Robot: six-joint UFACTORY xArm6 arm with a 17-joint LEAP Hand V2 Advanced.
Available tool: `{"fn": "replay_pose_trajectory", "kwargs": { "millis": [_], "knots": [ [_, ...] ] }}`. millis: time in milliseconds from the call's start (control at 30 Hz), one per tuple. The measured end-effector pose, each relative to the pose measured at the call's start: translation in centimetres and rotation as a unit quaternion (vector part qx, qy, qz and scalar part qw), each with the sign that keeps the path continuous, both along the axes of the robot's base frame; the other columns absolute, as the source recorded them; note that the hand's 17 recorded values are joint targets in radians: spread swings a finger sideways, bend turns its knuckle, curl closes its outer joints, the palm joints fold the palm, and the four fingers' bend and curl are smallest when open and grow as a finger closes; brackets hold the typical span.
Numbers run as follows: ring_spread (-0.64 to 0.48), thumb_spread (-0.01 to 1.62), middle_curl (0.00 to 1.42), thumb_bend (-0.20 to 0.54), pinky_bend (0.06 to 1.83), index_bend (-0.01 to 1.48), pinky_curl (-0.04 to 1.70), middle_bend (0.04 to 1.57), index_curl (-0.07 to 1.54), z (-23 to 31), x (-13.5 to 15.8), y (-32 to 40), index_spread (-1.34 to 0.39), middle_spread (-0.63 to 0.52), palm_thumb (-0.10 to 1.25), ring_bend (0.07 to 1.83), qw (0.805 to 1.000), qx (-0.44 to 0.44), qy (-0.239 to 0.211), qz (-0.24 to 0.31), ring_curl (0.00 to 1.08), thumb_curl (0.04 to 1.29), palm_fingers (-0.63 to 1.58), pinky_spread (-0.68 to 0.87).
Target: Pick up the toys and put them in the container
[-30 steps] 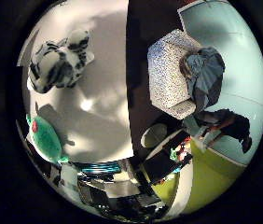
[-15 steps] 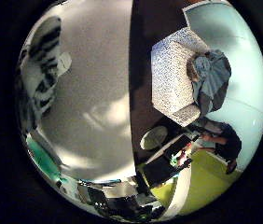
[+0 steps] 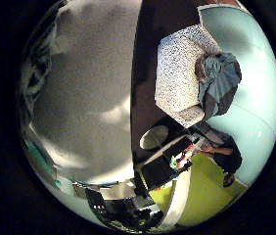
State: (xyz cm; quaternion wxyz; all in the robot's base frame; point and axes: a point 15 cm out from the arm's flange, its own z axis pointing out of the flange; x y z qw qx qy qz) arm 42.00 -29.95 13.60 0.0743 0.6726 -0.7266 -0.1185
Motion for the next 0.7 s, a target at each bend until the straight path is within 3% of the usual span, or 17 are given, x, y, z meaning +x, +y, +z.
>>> {"fn": "replay_pose_trajectory", "kwargs": {
  "millis": [133,167,233,300,533,700],
  "knots": [
    [-0.15,1.08,0.42,-0.014,0.4,0.19,0.24,0.49,0.28,1.2,-0.1,0.0,-0.36,-0.21,0.65,0.7,1.0,-0.005,-0.002,0.002,0.32,0.34,0.83,0.09],
    [-0.21,1.08,0.45,-0.012,0.49,0.18,0.24,0.55,0.28,1.5,-0.1,0.0,-0.38,-0.24,0.67,0.76,1.0,-0.006,-0.004,0.002,0.33,0.34,1.05,-0.06],
    [-0.28,1.08,0.51,-0.012,0.68,0.24,0.31,0.65,0.35,2.4,0.1,-0.1,-0.41,-0.27,0.71,0.86,1.0,-0.013,-0.009,0.005,0.4,0.35,1.23,-0.31],
    [-0.3,1.08,0.58,-0.005,0.81,0.38,0.37,0.79,0.43,3.6,0.2,-0.3,-0.43,-0.27,0.76,0.97,1.0,-0.024,-0.016,0.009,0.46,0.36,1.36,-0.41],
    [-0.26,0.98,0.78,-0.005,1.26,0.81,0.6,1.14,0.75,8.9,-0.4,-0.5,-0.4,-0.23,1.01,1.3,0.998,-0.046,-0.044,0.01,0.62,0.51,1.17,-0.32],
    [-0.24,0.92,0.87,-0.014,1.37,0.91,0.69,1.2,0.88,13.7,-3.2,0.2,-0.37,-0.23,1.05,1.38,0.998,-0.042,-0.039,0.004,0.68,0.59,1.05,-0.26]
  ]
}}
